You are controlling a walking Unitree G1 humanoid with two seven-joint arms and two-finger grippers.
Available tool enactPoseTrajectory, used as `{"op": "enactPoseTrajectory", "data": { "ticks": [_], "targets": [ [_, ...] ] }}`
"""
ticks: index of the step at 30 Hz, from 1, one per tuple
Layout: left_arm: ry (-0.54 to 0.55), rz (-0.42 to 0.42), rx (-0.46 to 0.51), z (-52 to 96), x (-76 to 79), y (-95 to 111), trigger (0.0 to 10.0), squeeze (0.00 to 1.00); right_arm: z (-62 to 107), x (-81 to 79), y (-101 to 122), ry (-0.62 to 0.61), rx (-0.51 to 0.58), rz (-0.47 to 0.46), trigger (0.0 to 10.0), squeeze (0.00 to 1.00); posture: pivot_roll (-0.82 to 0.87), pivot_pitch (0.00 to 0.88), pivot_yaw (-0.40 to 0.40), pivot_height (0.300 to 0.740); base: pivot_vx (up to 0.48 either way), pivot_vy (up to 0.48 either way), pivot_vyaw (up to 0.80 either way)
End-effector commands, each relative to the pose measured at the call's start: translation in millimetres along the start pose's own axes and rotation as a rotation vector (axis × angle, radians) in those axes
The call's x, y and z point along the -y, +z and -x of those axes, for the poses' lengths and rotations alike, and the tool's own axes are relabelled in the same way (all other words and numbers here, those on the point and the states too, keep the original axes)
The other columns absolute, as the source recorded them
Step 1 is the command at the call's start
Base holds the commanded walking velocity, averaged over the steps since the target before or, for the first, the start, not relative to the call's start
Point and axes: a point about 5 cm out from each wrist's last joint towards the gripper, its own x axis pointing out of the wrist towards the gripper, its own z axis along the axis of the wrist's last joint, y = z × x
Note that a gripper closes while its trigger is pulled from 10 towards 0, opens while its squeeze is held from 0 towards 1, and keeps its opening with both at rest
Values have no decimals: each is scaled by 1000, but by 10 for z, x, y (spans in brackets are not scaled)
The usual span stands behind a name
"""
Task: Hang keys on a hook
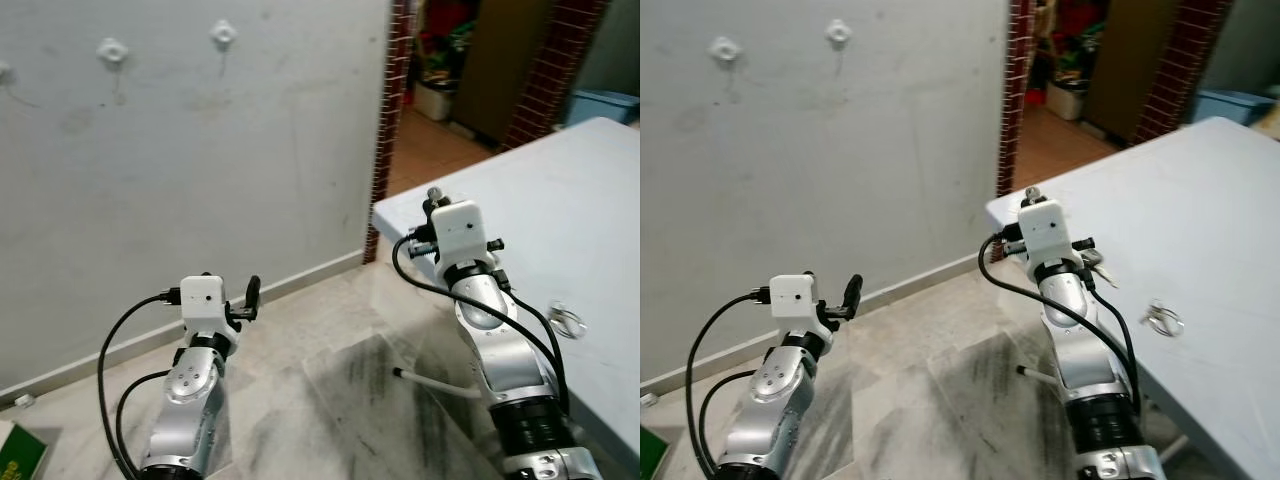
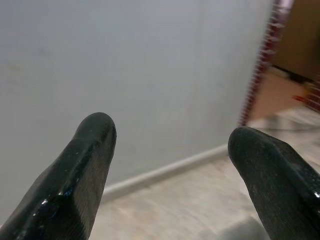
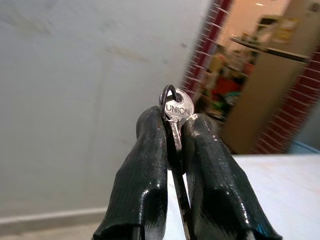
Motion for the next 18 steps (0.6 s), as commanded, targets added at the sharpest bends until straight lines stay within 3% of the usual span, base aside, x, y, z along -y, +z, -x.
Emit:
{"op": "enactPoseTrajectory", "data": {
  "ticks": [1, 7, 15, 18],
  "targets": [
    [-22, -19, 20, -60, 54, 88, 10000, 0, -22, 87, 56, -38, 19, 8, 10000, 0, -58, 0, 91, 740, 0, 0, 800],
    [-19, -15, 40, -124, 37, 177, 10000, 0, -67, 120, 115, -60, 37, 12, 10000, 0, -61, 0, 96, 740, 0, 0, 800],
    [-24, 3, 28, -81, 89, 137, 10000, 0, -117, 113, 171, -57, 49, 12, 10000, 0, -57, 0, 87, 740, 0, 0, 766],
    [-12, 13, 21, -67, 88, 121, 10000, 0, -126, 105, 193, -57, 58, -5, 10000, 0, -57, 0, 83, 740, 0, 0, 0]
  ]
}}
